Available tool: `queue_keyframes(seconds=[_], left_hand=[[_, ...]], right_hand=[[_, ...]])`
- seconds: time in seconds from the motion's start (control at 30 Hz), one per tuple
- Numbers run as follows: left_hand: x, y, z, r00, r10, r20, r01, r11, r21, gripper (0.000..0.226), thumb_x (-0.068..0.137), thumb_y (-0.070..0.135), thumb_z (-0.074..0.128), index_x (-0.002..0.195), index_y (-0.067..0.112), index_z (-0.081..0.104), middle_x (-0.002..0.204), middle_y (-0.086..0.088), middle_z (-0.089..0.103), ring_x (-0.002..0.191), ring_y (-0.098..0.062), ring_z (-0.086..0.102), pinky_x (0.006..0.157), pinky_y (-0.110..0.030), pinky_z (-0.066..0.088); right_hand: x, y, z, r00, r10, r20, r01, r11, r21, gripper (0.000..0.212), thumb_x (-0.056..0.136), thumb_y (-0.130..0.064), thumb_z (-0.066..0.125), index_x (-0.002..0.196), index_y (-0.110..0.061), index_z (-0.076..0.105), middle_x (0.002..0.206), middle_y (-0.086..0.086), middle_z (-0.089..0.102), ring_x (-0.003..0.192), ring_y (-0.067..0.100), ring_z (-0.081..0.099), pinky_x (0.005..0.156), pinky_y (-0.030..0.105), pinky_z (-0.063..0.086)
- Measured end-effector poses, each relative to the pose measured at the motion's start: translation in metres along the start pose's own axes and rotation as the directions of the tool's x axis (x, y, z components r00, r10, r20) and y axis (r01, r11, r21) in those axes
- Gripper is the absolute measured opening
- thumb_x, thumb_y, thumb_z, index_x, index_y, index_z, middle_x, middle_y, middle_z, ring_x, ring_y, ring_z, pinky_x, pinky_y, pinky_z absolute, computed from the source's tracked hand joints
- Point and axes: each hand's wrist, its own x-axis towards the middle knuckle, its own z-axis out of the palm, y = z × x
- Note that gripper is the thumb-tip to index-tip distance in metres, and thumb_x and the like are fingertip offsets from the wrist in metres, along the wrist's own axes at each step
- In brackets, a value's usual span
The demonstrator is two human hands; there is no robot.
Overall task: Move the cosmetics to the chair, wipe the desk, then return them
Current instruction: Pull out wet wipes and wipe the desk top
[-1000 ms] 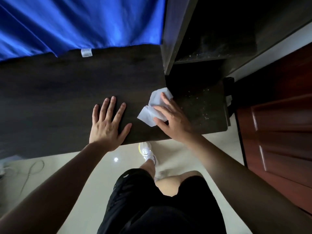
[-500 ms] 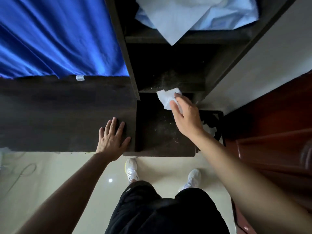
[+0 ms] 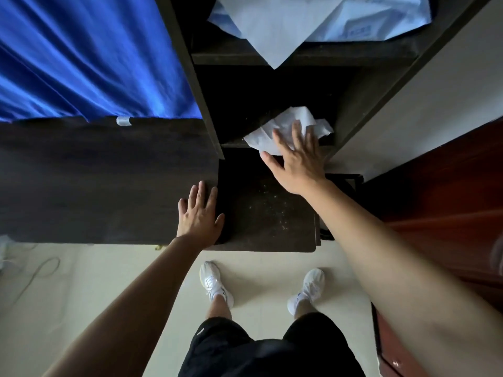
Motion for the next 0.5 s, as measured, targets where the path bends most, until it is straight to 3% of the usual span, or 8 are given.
queue_keyframes(seconds=[0.13,0.3,0.4,0.5], left_hand=[[0.001,-0.007,0.006,0.999,0.011,-0.030,-0.011,1.000,-0.016,0.072,0.098,0.045,0.046,0.158,0.025,0.011,0.167,-0.008,0.001,0.153,-0.028,-0.002,0.122,-0.053,0.008],[0.001,-0.010,0.008,0.998,0.019,-0.056,-0.020,1.000,-0.011,0.070,0.096,0.046,0.046,0.157,0.027,0.016,0.166,-0.007,0.006,0.153,-0.027,0.005,0.121,-0.051,0.013],[0.000,-0.012,0.009,0.998,0.016,-0.068,-0.017,1.000,-0.013,0.071,0.095,0.046,0.048,0.157,0.028,0.018,0.166,-0.007,0.007,0.153,-0.027,0.005,0.120,-0.050,0.013],[0.000,-0.013,0.011,0.998,0.018,-0.056,-0.019,1.000,-0.015,0.072,0.096,0.047,0.048,0.158,0.028,0.014,0.167,-0.006,0.004,0.153,-0.027,0.002,0.121,-0.051,0.009]], right_hand=[[0.014,-0.038,0.012,0.999,0.007,-0.047,-0.010,0.997,-0.075,0.069,0.099,-0.067,0.020,0.160,-0.037,0.006,0.167,0.016,-0.010,0.150,0.048,-0.014,0.122,0.054,-0.009],[0.043,-0.083,0.009,0.986,-0.166,0.010,0.166,0.985,-0.034,0.054,0.105,-0.052,0.027,0.157,-0.038,0.025,0.168,0.013,0.004,0.151,0.047,-0.004,0.122,0.054,-0.003],[0.050,-0.071,0.000,0.967,-0.249,0.050,0.251,0.968,-0.026,0.048,0.106,-0.050,0.026,0.153,-0.041,0.034,0.168,0.008,0.007,0.152,0.043,-0.001,0.123,0.052,0.002],[0.049,-0.028,-0.013,0.990,-0.138,0.008,0.138,0.989,-0.051,0.048,0.106,-0.048,0.027,0.154,-0.043,0.030,0.169,0.009,0.005,0.152,0.044,-0.001,0.123,0.053,0.005]])
